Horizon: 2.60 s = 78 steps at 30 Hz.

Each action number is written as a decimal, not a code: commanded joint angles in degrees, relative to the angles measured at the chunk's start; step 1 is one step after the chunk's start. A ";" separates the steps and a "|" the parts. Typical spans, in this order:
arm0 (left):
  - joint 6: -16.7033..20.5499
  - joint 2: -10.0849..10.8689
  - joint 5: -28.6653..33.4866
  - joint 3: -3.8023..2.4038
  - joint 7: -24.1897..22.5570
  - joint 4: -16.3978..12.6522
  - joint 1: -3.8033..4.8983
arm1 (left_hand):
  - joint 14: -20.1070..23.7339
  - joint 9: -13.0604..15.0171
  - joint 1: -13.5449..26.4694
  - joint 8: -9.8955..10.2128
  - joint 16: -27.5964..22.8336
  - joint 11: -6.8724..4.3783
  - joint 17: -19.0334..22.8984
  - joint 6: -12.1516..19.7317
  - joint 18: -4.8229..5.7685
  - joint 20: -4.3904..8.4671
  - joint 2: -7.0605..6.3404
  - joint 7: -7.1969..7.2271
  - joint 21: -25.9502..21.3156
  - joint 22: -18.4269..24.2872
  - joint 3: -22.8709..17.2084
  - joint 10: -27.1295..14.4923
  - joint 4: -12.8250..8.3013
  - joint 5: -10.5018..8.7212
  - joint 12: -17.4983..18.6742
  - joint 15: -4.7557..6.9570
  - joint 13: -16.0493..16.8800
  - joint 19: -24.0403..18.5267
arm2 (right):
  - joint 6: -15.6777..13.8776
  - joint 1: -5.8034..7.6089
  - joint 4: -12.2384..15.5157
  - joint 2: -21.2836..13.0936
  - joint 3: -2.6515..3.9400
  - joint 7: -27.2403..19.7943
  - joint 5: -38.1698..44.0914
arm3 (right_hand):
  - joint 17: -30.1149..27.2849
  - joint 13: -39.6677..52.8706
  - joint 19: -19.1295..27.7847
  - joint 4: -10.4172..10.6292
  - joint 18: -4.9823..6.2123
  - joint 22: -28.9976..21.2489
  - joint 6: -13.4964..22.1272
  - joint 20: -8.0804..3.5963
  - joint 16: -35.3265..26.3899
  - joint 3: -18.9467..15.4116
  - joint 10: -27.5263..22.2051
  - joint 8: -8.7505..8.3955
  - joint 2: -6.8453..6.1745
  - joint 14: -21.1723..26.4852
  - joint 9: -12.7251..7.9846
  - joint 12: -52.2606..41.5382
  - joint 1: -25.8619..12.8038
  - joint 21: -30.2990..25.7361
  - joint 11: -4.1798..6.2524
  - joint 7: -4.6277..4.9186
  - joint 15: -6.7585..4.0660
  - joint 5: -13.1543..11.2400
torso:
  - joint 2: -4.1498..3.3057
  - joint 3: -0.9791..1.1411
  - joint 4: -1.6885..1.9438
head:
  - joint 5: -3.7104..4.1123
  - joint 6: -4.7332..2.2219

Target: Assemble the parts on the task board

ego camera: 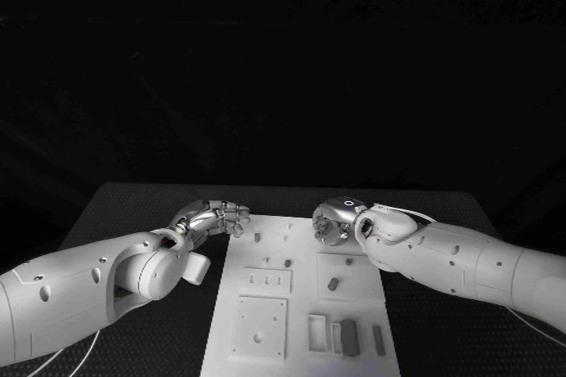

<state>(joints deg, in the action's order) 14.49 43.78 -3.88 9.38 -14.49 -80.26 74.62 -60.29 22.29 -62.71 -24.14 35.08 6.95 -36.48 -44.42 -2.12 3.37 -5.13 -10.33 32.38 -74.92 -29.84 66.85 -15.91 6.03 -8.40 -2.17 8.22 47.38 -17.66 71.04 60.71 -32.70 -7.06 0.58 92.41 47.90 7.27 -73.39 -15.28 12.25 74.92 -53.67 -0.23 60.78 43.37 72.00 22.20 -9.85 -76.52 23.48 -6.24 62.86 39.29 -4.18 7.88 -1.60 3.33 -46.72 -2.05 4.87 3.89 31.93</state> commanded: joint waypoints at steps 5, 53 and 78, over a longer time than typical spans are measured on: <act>-0.97 -0.16 -0.18 -0.04 -0.20 -0.07 0.06 | 0.57 0.11 0.59 0.25 -0.12 -0.11 0.07 -0.14 -1.13 0.02 0.05 -0.30 0.20 -0.56 0.15 -0.43 -0.13 0.04 0.33 0.00 -0.07 -0.23 | 2.98 -1.36 0.70 0.11 -0.78 0.95 3.09 | -0.38 2.38 0.01 -1.21 2.75 1.44 -3.05 -0.29 0.93 1.97 3.50 1.58 1.21 0.64 1.59 -1.54 1.88 2.04 1.30 -1.13 -1.92 -0.37 | -0.47 0.16 -0.01 | 0.06 -0.30; -0.26 -0.40 -0.18 -0.04 -0.43 0.20 0.06 | 0.57 0.22 0.61 0.41 -0.11 -0.15 0.08 -0.17 -1.08 0.08 -0.01 -0.30 0.26 -0.54 0.10 -0.37 -0.20 0.04 0.57 0.01 -0.05 -0.26 | -16.61 -1.31 6.28 2.60 -0.33 13.19 14.11 | -1.20 7.89 0.33 -0.93 2.75 1.21 -5.59 -1.13 2.31 4.87 5.52 2.46 -0.52 0.93 5.06 -2.51 2.82 5.34 2.71 -2.37 -3.33 -0.55 | -1.26 0.36 0.38 | -0.08 -2.39; -0.37 -1.03 -0.18 -0.05 -0.46 0.55 0.07 | 0.58 0.29 0.65 0.51 -0.11 -0.13 0.10 -0.19 -1.06 0.10 -0.01 -0.31 0.28 -0.53 0.08 -0.32 -0.21 0.05 0.72 0.02 -0.03 -0.28 | -16.84 -1.17 2.94 5.69 -0.28 13.29 14.82 | -1.35 8.43 0.38 -0.64 2.75 1.15 -5.65 -1.13 2.43 5.47 5.42 2.24 -0.97 0.97 5.31 -2.32 2.76 5.56 2.68 -2.38 -3.30 -0.55 | -1.45 0.46 0.35 | -0.55 -2.30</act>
<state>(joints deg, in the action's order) 14.49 42.87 -3.88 9.38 -14.46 -79.54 74.62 -60.08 22.51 -62.72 -23.92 35.05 6.94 -36.44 -44.42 -2.09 3.34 -5.13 -10.33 32.38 -74.92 -29.84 66.86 -15.91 6.03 -7.98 -1.95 8.24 47.39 -33.75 69.83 63.48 -27.08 -7.37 13.44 106.09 46.61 12.89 -72.85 -15.93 11.41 74.94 -58.91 -0.94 62.91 48.36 75.88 24.21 -10.36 -77.17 28.70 -8.57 65.54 44.47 -2.55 5.64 -2.99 2.61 -48.16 -1.64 5.26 3.46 29.56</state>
